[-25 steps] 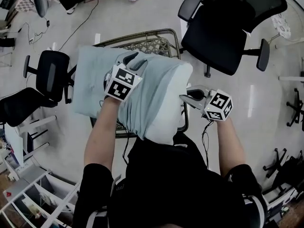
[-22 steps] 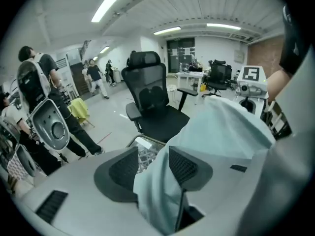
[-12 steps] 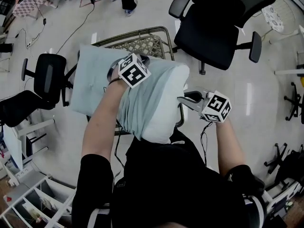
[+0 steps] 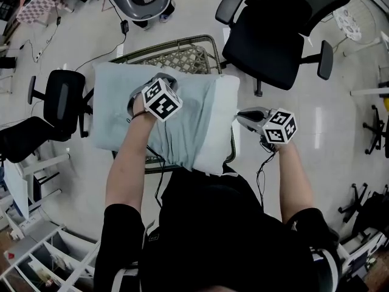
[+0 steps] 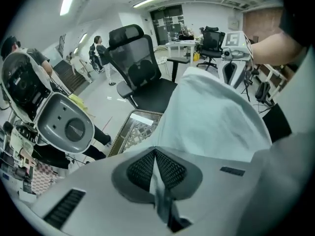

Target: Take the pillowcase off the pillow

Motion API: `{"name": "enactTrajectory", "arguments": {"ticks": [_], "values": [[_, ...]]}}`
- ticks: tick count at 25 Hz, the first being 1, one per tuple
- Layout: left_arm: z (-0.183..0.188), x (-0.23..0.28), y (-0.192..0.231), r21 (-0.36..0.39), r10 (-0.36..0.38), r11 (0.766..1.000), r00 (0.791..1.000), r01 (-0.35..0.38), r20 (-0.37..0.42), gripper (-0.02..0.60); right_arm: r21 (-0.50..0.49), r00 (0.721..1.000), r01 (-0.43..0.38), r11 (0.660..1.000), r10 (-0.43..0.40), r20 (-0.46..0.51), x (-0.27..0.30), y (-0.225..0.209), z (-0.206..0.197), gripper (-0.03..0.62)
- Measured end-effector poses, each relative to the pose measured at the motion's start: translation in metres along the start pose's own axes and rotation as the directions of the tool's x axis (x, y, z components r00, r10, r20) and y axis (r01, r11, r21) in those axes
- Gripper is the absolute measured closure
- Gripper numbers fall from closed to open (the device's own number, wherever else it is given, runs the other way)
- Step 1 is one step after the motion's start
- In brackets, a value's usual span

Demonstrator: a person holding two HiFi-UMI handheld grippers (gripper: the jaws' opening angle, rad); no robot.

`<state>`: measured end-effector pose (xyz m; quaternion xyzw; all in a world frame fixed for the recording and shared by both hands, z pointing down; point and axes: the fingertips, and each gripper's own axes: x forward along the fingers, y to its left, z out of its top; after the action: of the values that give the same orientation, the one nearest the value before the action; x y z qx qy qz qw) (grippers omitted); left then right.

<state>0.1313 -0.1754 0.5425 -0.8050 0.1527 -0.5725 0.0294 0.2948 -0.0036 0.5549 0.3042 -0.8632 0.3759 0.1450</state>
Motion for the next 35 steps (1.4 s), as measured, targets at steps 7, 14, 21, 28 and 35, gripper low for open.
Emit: {"name": "enactTrajectory", "arguments": {"ticks": [7, 14, 21, 28, 35], "values": [[-0.007, 0.016, -0.017, -0.086, -0.063, 0.994, 0.997, 0.065, 0.034, 0.577, -0.049, 0.992, 0.098, 0.994, -0.102, -0.078, 0.016, -0.047, 0.05, 0.264], [-0.008, 0.022, -0.007, -0.054, -0.05, 0.997, 0.998, 0.051, 0.025, 0.577, -0.195, 0.932, -0.072, 0.978, -0.004, -0.363, 0.071, -0.038, 0.057, 0.38], [-0.034, 0.025, 0.03, 0.003, 0.039, 0.999, 0.999, -0.039, -0.028, 0.577, -0.238, 0.899, -0.247, 0.939, 0.131, -0.417, 0.053, 0.035, 0.053, 0.563], [-0.085, 0.001, 0.066, -0.062, 0.081, 0.994, 0.995, -0.085, -0.064, 0.577, -0.189, 0.921, -0.223, 0.956, 0.143, -0.362, 0.032, 0.026, 0.063, 0.562], [-0.11, -0.025, 0.069, -0.153, 0.113, 0.981, 0.993, -0.117, -0.034, 0.577, -0.164, 0.945, -0.187, 0.969, 0.132, -0.299, 0.03, 0.018, 0.071, 0.559]]}}
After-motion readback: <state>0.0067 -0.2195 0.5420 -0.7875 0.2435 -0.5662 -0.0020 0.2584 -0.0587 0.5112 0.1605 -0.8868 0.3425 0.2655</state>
